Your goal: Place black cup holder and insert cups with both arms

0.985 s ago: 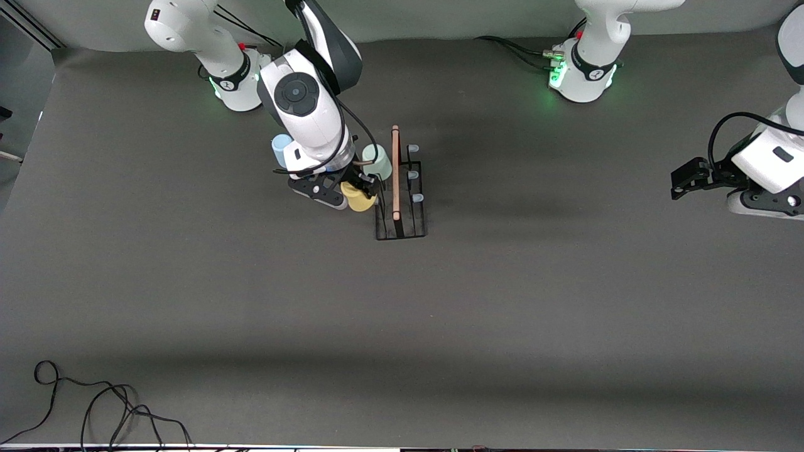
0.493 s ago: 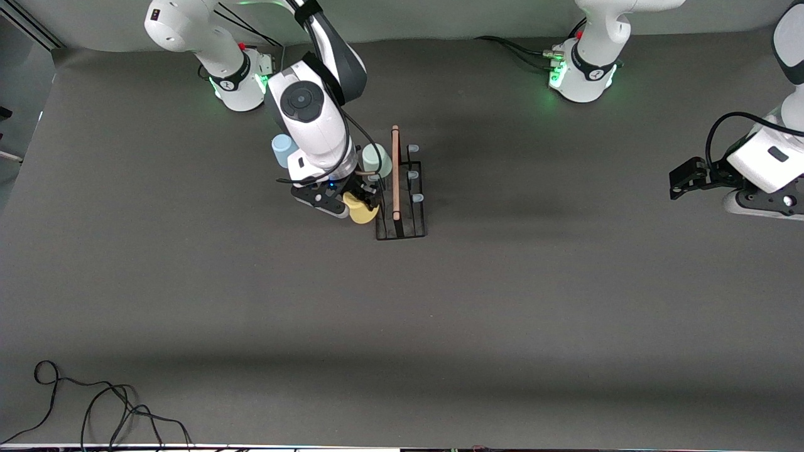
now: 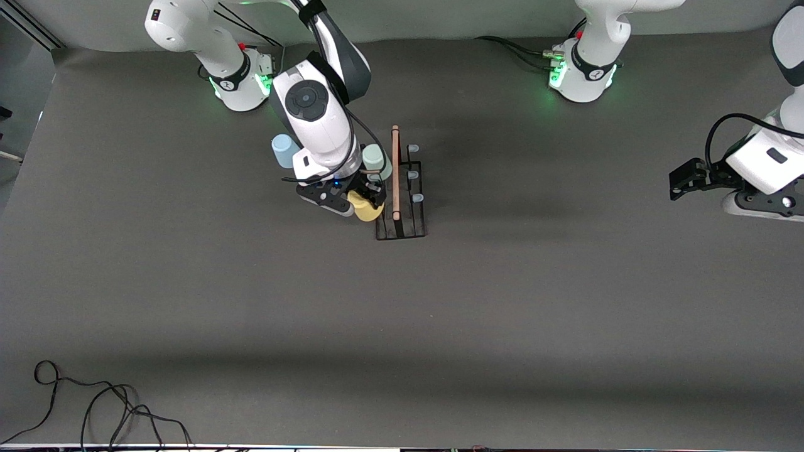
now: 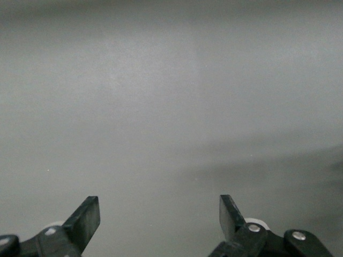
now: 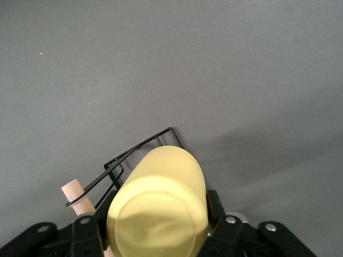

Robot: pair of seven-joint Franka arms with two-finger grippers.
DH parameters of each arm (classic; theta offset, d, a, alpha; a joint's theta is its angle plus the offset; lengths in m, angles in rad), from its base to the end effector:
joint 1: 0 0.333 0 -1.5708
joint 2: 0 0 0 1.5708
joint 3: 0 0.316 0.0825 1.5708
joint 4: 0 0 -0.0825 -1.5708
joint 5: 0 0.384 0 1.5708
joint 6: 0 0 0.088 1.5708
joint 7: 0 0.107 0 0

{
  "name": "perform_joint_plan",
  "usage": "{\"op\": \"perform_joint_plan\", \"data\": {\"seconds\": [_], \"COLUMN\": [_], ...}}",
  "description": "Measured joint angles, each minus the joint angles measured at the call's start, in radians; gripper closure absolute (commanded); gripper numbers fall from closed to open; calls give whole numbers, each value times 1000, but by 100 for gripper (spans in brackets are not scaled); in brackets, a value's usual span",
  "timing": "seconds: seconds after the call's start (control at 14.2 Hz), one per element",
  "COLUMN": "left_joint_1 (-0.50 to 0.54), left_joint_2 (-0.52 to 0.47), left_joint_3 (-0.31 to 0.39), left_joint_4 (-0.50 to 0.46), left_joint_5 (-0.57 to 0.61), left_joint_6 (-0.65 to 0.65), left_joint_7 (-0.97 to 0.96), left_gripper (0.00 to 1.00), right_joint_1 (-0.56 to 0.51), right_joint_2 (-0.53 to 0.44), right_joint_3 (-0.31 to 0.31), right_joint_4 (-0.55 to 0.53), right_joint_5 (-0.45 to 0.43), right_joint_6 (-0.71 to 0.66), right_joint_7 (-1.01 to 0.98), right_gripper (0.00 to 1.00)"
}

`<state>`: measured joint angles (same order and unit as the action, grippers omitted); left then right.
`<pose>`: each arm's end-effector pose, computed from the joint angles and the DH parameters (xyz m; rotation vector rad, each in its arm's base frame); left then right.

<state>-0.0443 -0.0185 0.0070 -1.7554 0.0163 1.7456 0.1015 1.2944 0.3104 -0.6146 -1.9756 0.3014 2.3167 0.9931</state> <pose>0.5576 -0.0193 0.5621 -3.1175 0.2210 -0.0128 0.4609 0.4011 0.3474 -2.9446 0.7160 -0.0403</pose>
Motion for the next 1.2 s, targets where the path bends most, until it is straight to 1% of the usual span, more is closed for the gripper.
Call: {"op": "perform_joint_plan", "data": {"seconds": [0.07, 0.14, 0.21, 0.84, 0.99, 1.06, 1.13, 1.2], "left_joint_1": [0, 0, 0, 0, 0, 0, 0, -1], "left_joint_2": [1, 1, 2, 3, 3, 3, 3, 3], "left_joint_3": [0, 0, 0, 0, 0, 0, 0, 0], "left_joint_4": [0, 0, 0, 0, 0, 0, 0, 0], "left_joint_5": [0, 0, 0, 0, 0, 0, 1, 1], "left_joint_6": [0, 0, 0, 1, 1, 1, 1, 1], "left_joint_7": [0, 0, 0, 0, 0, 0, 0, 0], "left_gripper": [1, 1, 1, 1, 1, 1, 1, 1], "right_joint_1": [0, 0, 0, 0, -1, -4, -8, -12], "right_joint_2": [0, 0, 0, -1, -9, -19, -30, -43], "right_joint_3": [1, 3, 3, 3, -5, -20, -54, -104], "right_joint_4": [0, 0, -1, 1, 7, 28, 66, 120], "right_joint_5": [0, 0, 1, 2, 0, -2, -3, -3], "right_joint_6": [0, 0, -1, -1, -18, -73, -164, -282], "right_joint_7": [1, 3, 4, 19, 14, -8, -57, -122], "right_gripper": [100, 28, 1, 0, 0, 0, 0, 0]}}
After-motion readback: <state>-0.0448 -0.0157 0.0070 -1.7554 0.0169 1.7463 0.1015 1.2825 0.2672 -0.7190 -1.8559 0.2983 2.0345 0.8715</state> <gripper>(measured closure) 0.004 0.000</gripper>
